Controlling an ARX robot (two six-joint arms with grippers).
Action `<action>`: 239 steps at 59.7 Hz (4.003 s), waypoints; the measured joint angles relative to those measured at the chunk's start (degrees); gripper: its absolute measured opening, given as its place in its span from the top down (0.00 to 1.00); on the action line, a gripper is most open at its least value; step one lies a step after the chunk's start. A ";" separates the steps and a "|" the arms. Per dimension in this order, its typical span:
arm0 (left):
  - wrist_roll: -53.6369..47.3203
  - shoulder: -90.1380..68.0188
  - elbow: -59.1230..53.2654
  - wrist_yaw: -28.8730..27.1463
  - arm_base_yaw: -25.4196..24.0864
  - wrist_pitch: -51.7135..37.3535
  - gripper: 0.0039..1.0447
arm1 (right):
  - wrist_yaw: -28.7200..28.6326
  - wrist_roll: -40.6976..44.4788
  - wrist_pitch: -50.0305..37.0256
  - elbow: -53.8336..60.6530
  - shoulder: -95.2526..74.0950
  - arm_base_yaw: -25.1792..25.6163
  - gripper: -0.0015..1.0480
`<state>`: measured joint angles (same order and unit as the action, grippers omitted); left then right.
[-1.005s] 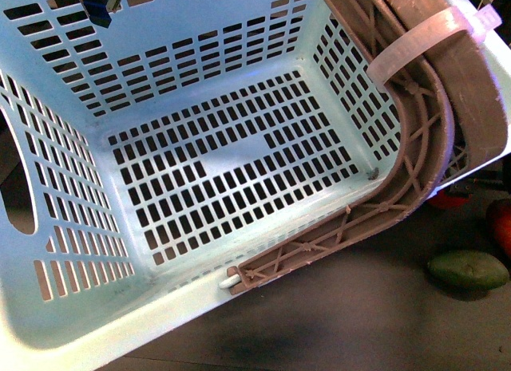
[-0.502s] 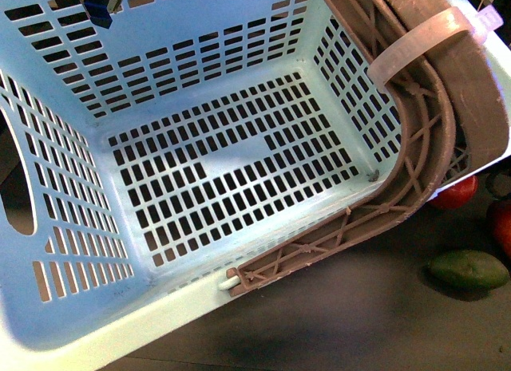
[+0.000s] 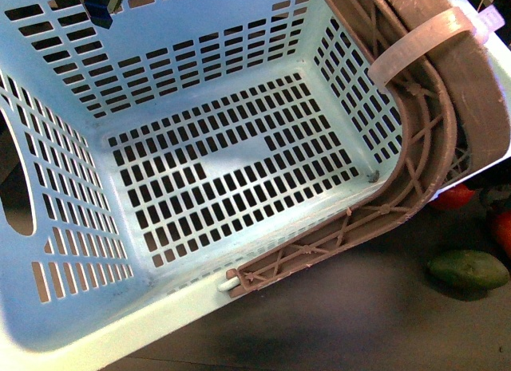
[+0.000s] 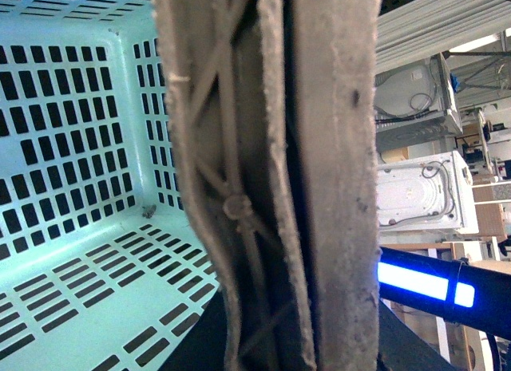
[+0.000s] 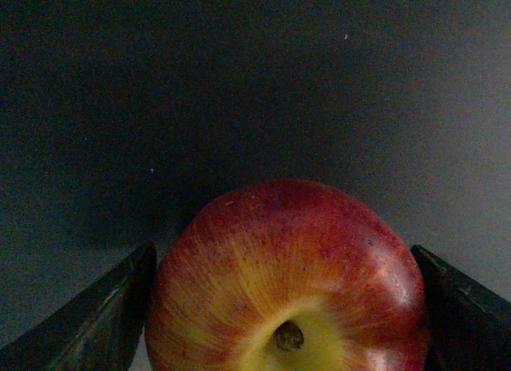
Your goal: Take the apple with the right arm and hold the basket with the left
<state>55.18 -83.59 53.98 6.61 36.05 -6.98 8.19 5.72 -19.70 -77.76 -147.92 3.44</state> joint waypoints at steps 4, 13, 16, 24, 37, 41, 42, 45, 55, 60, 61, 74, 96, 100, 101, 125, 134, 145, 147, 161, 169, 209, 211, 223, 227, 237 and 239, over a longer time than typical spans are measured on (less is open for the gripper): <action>-0.02 -0.02 0.00 0.02 0.00 0.00 0.84 | -0.09 -0.20 -0.94 1.75 0.96 0.31 0.24; -0.02 0.00 0.00 -0.04 -0.02 0.00 0.84 | -0.48 -0.92 -4.42 7.58 5.35 1.73 0.24; -0.04 -0.02 0.00 -0.04 -0.02 0.00 0.84 | -0.96 -1.20 -5.53 9.33 7.26 2.27 0.24; -0.02 0.00 0.00 0.00 -0.02 0.00 0.84 | -2.64 -1.38 -10.25 16.66 17.62 4.07 0.24; -0.02 -0.02 0.00 0.00 -0.02 0.00 0.84 | -5.84 -3.08 -13.05 27.23 37.88 4.96 0.24; -0.02 0.00 0.00 -0.02 -0.02 0.00 0.84 | -7.61 -4.92 -12.70 31.02 45.77 4.22 0.24; -0.02 0.00 0.00 0.00 -0.02 0.00 0.84 | -7.89 -5.42 -12.59 31.58 47.06 4.02 0.24; -0.02 0.00 0.00 -0.02 -0.02 0.00 0.84 | -8.61 -7.17 -11.96 34.32 53.44 2.64 0.24; -0.02 -0.02 0.00 0.00 0.00 0.00 0.84 | -8.33 -11.69 -10.49 39.87 72.35 -8.24 0.24; -0.02 0.00 0.00 -0.02 -0.02 0.00 0.84 | -6.60 -13.25 -10.99 40.57 74.20 -13.49 0.24; -0.02 0.00 0.00 0.00 -0.02 0.00 0.84 | -6.40 -13.55 -11.10 40.65 74.20 -14.12 0.24; -0.02 -0.02 0.00 0.00 0.00 0.00 0.84 | -4.81 -15.72 -11.91 42.75 71.67 -24.41 0.24; -0.04 0.00 0.00 -0.02 0.00 0.00 0.84 | -2.58 -16.46 -14.01 44.30 66.88 -27.69 0.08; 0.00 0.00 0.00 0.04 0.00 0.00 0.84 | -0.44 -16.37 -14.32 44.37 68.50 -26.62 0.09; 0.04 -0.02 0.00 0.33 0.00 0.02 0.84 | 0.74 -16.22 -14.40 44.41 69.13 -26.14 0.08; 0.00 -0.17 -0.02 0.57 -0.02 0.22 0.84 | 5.70 -8.15 -26.27 56.11 79.54 -17.99 0.39; -0.11 -0.17 -0.02 -0.02 -0.04 0.22 0.84 | 2.95 -6.88 -26.64 61.68 85.11 -15.08 0.62; -0.07 -0.17 -0.02 0.00 -0.04 0.22 0.84 | 0.24 -6.23 -25.49 66.75 91.08 -12.20 0.91; -0.04 -0.17 -0.02 0.02 -0.04 0.22 0.84 | -0.24 -6.21 -25.16 67.43 92.17 -11.78 0.96; -0.13 -0.17 -0.02 -0.22 -0.04 0.22 0.84 | -2.56 -5.92 -21.53 71.65 99.97 -9.14 0.98; -0.02 -0.17 -0.02 0.20 -0.04 0.22 0.84 | -7.72 -5.88 -18.16 73.48 105.04 -5.01 0.98; -0.07 -0.17 -0.02 -0.07 -0.04 0.22 0.84 | -8.07 -5.88 -1.44 76.72 126.75 -3.54 0.98; -0.07 -0.17 -0.02 -0.13 -0.04 0.22 0.84 | -8.07 -5.88 -0.50 76.72 127.71 -3.54 0.98; -0.07 -0.17 -0.02 -0.15 -0.04 0.22 0.84 | -8.07 -5.88 3.78 76.72 132.06 -3.54 0.98; -0.04 -0.17 -0.02 -0.11 -0.04 0.22 0.84 | -8.07 -5.88 4.92 76.72 133.13 -3.54 0.98; -0.07 -0.17 -0.02 -0.15 -0.04 0.22 0.84 | -8.07 -5.88 7.50 76.72 135.80 -3.54 0.98; -0.07 -0.17 -0.02 -0.15 -0.04 0.22 0.84 | -8.07 -5.88 8.09 76.72 136.34 -3.54 0.98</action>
<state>55.11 -83.77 53.95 6.46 36.01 -6.76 0.12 -0.16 -11.62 -1.04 -11.57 -0.10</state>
